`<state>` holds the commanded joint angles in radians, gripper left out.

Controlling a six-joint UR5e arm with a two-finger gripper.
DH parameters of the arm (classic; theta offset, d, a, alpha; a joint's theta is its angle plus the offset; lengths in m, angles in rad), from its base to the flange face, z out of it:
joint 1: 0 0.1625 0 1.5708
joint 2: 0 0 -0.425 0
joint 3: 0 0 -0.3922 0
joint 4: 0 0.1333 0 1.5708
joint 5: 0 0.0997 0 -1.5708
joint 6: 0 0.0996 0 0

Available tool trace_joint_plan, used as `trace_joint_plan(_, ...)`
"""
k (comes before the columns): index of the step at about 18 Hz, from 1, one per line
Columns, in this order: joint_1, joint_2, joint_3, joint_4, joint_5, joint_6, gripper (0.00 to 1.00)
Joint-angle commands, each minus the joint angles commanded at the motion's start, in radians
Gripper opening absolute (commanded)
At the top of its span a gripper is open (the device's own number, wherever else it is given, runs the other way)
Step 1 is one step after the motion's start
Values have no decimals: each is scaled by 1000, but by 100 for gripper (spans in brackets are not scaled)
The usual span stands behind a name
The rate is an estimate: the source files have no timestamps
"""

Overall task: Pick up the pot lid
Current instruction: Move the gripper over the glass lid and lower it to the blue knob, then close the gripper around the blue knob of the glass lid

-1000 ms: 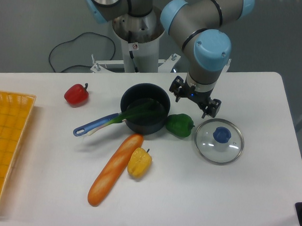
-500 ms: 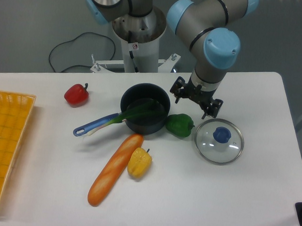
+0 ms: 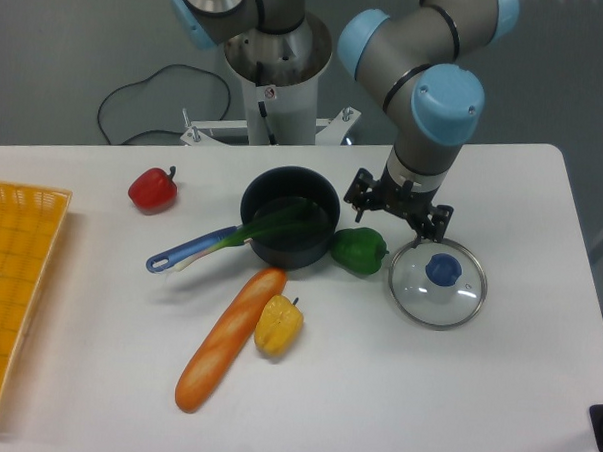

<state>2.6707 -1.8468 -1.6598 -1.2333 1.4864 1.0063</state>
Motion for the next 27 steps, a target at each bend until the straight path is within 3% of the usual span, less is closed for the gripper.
trace_joint_plan(4,0,-28,9,23,3,14,100)
trace_joint_plan(9,2,-38,8,28,3,133,100)
trace_joint_plan(27,41,-103,0,58,78,262,100)
